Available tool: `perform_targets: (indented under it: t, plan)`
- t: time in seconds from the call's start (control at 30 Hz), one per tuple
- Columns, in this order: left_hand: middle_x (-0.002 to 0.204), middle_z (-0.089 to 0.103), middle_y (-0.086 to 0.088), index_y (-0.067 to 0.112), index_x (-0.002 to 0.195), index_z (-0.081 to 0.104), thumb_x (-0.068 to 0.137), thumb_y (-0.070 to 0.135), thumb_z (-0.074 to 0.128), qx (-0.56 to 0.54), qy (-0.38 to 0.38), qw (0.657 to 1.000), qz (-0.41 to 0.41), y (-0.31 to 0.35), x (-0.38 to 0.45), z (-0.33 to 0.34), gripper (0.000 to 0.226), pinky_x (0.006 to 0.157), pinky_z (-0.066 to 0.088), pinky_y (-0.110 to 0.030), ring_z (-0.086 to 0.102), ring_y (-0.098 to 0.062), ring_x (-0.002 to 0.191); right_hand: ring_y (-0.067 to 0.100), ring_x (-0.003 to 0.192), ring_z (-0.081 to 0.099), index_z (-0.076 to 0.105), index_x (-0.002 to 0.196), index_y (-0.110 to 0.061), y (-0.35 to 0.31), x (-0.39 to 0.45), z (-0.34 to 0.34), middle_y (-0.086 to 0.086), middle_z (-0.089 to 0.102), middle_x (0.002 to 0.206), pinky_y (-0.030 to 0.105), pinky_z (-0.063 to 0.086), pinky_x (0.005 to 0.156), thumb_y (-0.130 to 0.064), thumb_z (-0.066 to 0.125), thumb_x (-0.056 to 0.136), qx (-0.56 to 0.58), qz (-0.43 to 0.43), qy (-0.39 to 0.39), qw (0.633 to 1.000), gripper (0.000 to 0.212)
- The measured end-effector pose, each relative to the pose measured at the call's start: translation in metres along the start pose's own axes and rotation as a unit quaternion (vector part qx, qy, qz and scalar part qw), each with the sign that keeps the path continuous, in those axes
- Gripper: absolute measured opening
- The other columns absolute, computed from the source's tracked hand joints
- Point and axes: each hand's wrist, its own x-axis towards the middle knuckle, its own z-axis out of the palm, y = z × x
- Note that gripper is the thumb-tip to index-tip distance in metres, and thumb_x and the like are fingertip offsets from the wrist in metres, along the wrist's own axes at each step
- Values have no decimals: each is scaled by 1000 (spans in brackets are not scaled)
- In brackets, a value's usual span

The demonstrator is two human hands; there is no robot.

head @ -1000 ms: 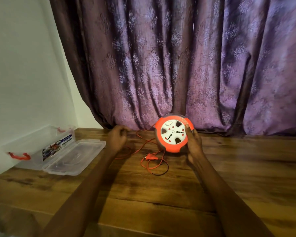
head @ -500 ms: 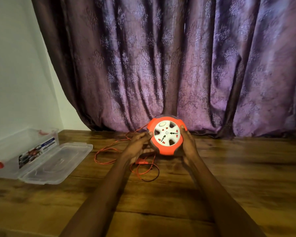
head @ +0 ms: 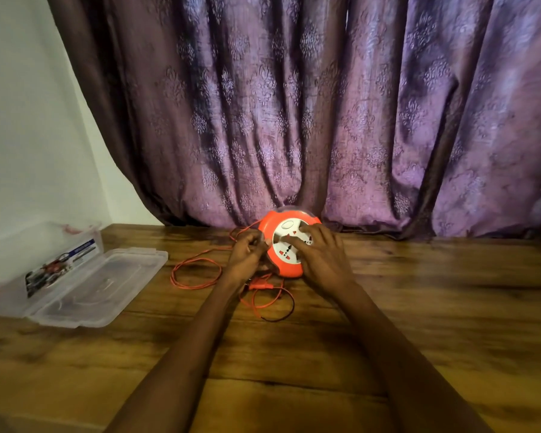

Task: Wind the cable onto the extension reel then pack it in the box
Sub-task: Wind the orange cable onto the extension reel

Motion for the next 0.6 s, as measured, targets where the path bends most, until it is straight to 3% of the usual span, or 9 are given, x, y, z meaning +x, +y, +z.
perform_targets:
  t: [0.13, 0.23, 0.3, 0.4, 0.47, 0.53, 0.57, 0.6]
  plan:
    - [87, 49, -18, 10, 97, 49, 97, 8, 59, 0, -3, 1000, 17, 2, -4, 2, 10, 46, 57, -30, 57, -25, 63, 33, 127, 46, 46, 141, -50, -6, 6, -5, 9, 52, 141, 45, 36, 94, -29, 52, 88, -92, -30, -31, 995, 57]
    - [84, 49, -20, 10, 97, 46, 97, 7, 59, 7, 8, 1000, 28, 1, -5, 5, 13, 40, 51, -24, 58, -23, 54, 34, 114, 54, 51, 139, -46, -9, 14, -11, 11, 65, 123, 45, 37, 90, -36, 62, 86, -108, -19, -28, 994, 55]
    - [83, 48, -18, 10, 99, 46, 97, 5, 59, -4, 27, 999, 35, -1, -4, 9, 14, 42, 51, -25, 55, -21, 54, 34, 109, 58, 48, 141, -46, -13, 19, -17, 10, 69, 116, 44, 38, 91, -49, 66, 83, -77, 52, -33, 995, 61]
    - [84, 49, -11, 8, 98, 52, 93, 4, 64, 22, 69, 993, 89, -4, -1, 16, 14, 62, 52, -38, 50, -21, 70, 36, 107, 65, 44, 141, -46, -24, 31, -22, 13, 70, 117, 40, 48, 88, -61, 65, 78, 69, 211, -46, 974, 69]
    - [89, 53, -10, 8, 101, 55, 91, 6, 67, 50, 86, 988, 117, -7, -1, 19, 16, 78, 48, -41, 51, -21, 81, 36, 111, 64, 47, 138, -44, -30, 37, -22, 14, 69, 121, 40, 49, 90, -61, 67, 74, 143, 299, -58, 942, 69]
    - [92, 56, -9, 9, 103, 56, 90, 7, 68, 59, 96, 985, 127, -11, -1, 20, 18, 84, 48, -41, 53, -19, 86, 33, 105, 68, 57, 131, -30, -32, 42, -25, 13, 72, 116, 39, 51, 88, -60, 70, 74, 257, 384, -66, 884, 65]
    - [92, 57, -8, 8, 103, 56, 90, 6, 68, 56, 98, 985, 130, -12, -1, 20, 18, 84, 48, -41, 53, -18, 86, 30, 86, 72, 65, 122, -19, -33, 45, -27, 13, 76, 101, 38, 55, 77, -58, 72, 77, 356, 422, -54, 832, 60]
    - [93, 58, -8, 6, 105, 57, 89, 6, 69, 52, 99, 985, 133, -12, -1, 20, 19, 85, 48, -39, 54, -17, 86, 24, 59, 69, 69, 107, -9, -34, 47, -26, 13, 77, 81, 34, 54, 57, -54, 72, 81, 467, 456, -35, 757, 52]
